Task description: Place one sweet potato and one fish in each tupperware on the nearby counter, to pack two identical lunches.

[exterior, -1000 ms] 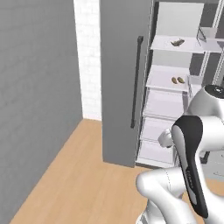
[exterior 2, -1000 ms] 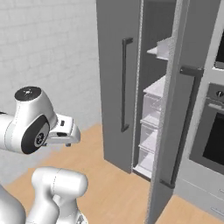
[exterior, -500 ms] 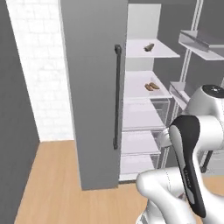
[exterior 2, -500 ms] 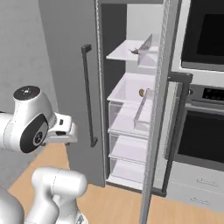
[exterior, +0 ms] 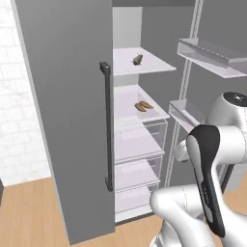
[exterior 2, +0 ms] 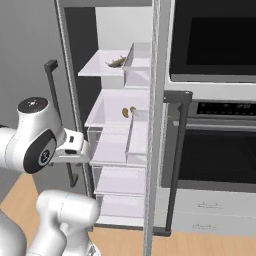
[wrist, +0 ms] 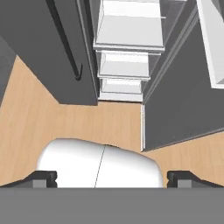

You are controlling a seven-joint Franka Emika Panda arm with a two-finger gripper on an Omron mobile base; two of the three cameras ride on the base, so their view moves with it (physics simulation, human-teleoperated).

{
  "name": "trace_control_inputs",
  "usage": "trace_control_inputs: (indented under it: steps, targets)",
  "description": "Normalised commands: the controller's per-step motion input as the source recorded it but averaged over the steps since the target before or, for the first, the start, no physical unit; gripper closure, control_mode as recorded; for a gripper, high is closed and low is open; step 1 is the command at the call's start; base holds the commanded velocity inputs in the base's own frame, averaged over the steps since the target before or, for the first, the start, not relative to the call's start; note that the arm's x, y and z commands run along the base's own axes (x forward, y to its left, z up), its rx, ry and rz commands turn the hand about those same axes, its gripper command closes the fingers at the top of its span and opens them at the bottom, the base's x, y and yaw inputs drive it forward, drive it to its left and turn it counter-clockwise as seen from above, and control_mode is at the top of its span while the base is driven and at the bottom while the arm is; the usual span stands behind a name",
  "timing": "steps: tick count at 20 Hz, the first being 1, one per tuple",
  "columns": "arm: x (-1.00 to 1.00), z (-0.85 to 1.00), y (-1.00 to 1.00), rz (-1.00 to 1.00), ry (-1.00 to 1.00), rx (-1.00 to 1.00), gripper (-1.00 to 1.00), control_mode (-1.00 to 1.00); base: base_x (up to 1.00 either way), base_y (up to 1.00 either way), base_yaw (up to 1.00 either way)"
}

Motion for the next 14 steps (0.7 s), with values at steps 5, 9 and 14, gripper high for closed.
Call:
trace_control_inputs:
  steps: [5, 9, 14]
  targets:
    - [0.0, 0.0, 0.0, 0.0, 0.0, 0.0, -1.0, 1.0, 0.57, 0.0, -0.04]
    - [0.0, 0.0, 0.0, 0.0, 0.0, 0.0, -1.0, 1.0, 0.74, 0.0, -0.05]
    - [0.0, 0.0, 0.0, 0.0, 0.0, 0.0, -1.0, 1.0, 0.64, 0.0, -0.04]
